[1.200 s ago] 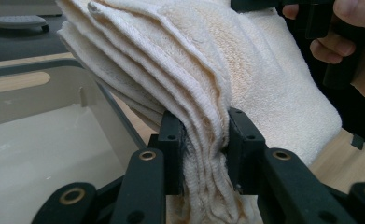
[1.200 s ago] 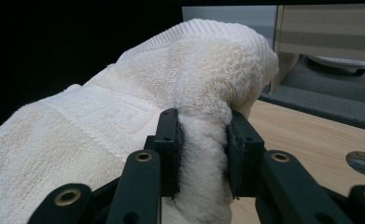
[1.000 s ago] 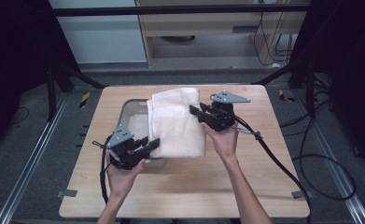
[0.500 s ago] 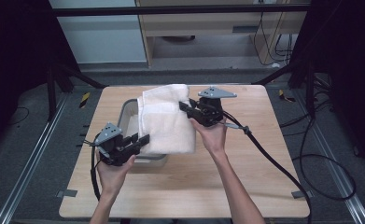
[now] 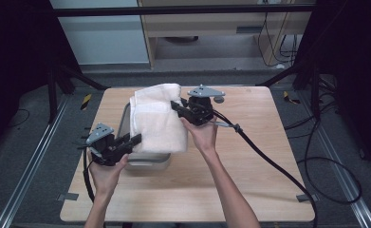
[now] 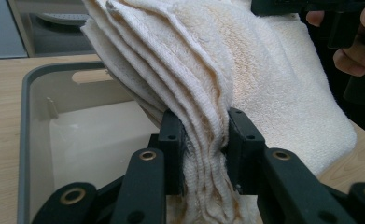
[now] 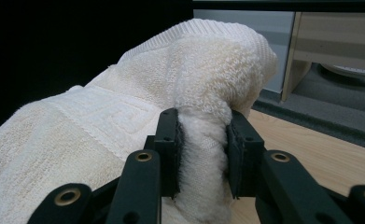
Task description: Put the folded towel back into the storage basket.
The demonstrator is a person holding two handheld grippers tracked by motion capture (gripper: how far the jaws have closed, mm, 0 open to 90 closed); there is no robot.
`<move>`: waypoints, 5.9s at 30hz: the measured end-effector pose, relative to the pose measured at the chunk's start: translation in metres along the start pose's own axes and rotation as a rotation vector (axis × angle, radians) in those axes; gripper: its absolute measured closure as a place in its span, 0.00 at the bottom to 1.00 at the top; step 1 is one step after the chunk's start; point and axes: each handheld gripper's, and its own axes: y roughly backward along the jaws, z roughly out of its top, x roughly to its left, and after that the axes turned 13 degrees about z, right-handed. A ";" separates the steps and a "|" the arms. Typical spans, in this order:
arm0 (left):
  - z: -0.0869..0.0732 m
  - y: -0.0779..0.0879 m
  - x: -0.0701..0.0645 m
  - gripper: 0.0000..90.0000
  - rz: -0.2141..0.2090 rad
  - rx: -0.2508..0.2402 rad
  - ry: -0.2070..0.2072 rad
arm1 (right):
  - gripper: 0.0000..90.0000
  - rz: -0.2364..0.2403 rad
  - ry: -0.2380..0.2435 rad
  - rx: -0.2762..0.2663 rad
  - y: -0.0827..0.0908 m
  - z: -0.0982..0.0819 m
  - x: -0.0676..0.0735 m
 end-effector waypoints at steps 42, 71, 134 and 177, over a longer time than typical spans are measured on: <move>-0.012 -0.011 0.050 0.78 0.114 0.062 0.049 | 0.77 0.002 -0.006 0.061 -0.072 -0.008 0.009; -0.030 -0.036 0.054 0.78 0.157 0.156 0.015 | 0.77 -0.040 -0.026 0.153 -0.096 -0.038 -0.001; -0.029 -0.035 0.043 0.61 0.173 0.100 -0.033 | 0.37 -0.087 0.031 0.179 -0.073 -0.045 -0.014; -0.076 0.002 0.004 0.35 0.114 0.018 -0.215 | 0.18 -0.157 -0.042 0.109 0.173 -0.143 -0.051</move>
